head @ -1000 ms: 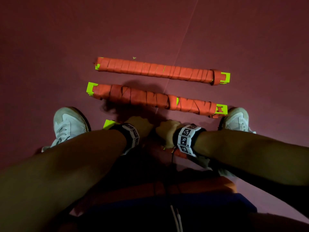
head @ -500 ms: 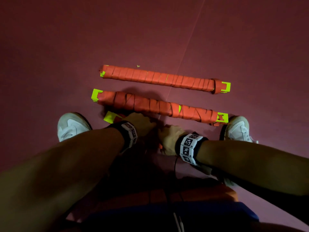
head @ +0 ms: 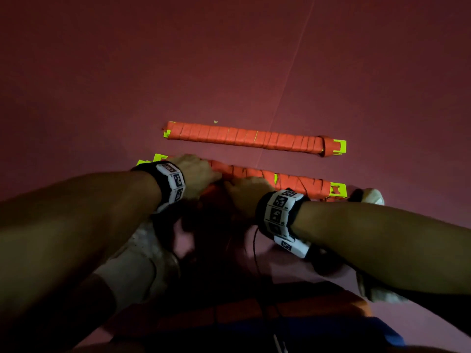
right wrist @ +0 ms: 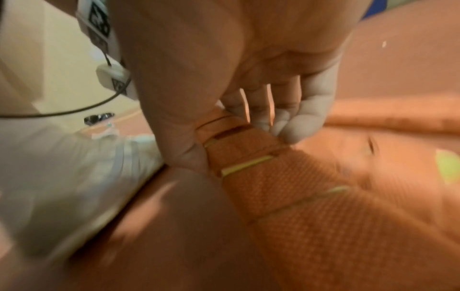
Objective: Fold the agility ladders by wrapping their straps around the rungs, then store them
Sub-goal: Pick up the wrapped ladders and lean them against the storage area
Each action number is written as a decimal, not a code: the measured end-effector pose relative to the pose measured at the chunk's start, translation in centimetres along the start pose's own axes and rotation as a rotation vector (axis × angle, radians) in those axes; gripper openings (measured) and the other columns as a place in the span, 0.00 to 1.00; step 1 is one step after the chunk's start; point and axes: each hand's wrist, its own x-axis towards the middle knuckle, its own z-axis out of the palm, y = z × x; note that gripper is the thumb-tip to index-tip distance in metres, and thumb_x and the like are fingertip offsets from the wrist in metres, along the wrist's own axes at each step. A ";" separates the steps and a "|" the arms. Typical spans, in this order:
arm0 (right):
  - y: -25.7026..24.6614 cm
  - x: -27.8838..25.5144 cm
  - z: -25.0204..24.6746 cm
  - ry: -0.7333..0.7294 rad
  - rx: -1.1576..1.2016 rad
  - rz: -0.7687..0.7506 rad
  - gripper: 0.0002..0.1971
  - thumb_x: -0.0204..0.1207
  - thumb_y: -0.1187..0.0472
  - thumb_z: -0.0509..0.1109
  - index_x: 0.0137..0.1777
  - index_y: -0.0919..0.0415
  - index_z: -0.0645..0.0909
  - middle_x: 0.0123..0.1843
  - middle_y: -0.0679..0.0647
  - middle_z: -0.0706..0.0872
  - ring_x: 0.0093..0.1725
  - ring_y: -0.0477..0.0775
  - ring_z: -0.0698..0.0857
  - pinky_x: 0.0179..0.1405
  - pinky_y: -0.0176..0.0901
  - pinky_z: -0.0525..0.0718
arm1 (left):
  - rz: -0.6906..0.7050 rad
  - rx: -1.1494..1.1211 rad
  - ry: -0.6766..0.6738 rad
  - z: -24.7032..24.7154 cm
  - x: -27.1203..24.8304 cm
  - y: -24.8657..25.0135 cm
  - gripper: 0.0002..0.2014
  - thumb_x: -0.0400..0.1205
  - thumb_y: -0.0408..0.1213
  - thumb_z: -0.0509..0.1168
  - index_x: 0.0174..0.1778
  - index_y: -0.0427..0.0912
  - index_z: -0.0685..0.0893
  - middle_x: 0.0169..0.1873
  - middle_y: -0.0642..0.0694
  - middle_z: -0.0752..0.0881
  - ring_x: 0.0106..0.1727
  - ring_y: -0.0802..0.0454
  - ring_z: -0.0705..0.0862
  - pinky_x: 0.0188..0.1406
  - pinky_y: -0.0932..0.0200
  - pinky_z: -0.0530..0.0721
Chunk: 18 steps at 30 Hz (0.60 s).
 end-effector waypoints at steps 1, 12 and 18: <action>0.1 0.1 -0.9 -0.005 0.000 0.004 0.38 0.78 0.44 0.73 0.82 0.59 0.62 0.70 0.60 0.81 0.63 0.70 0.85 0.54 0.60 0.83 | -0.012 -0.008 0.009 -0.3 -0.3 -0.4 0.33 0.75 0.56 0.72 0.76 0.58 0.72 0.64 0.48 0.85 0.62 0.41 0.86 0.56 0.49 0.83; 5.0 1.1 -5.7 0.197 -0.053 0.122 0.32 0.72 0.45 0.75 0.70 0.62 0.74 0.66 0.61 0.79 0.65 0.66 0.78 0.57 0.56 0.81 | -0.276 -0.166 0.142 -4.8 0.3 -2.9 0.31 0.64 0.59 0.77 0.60 0.55 0.77 0.54 0.46 0.87 0.52 0.38 0.86 0.46 0.51 0.83; 9.7 1.5 -5.7 0.225 0.079 0.169 0.32 0.72 0.43 0.76 0.69 0.63 0.74 0.63 0.62 0.78 0.63 0.68 0.79 0.58 0.56 0.80 | -0.350 -0.253 0.207 -5.8 1.6 -4.1 0.32 0.65 0.60 0.78 0.61 0.53 0.76 0.53 0.46 0.87 0.50 0.36 0.86 0.48 0.46 0.85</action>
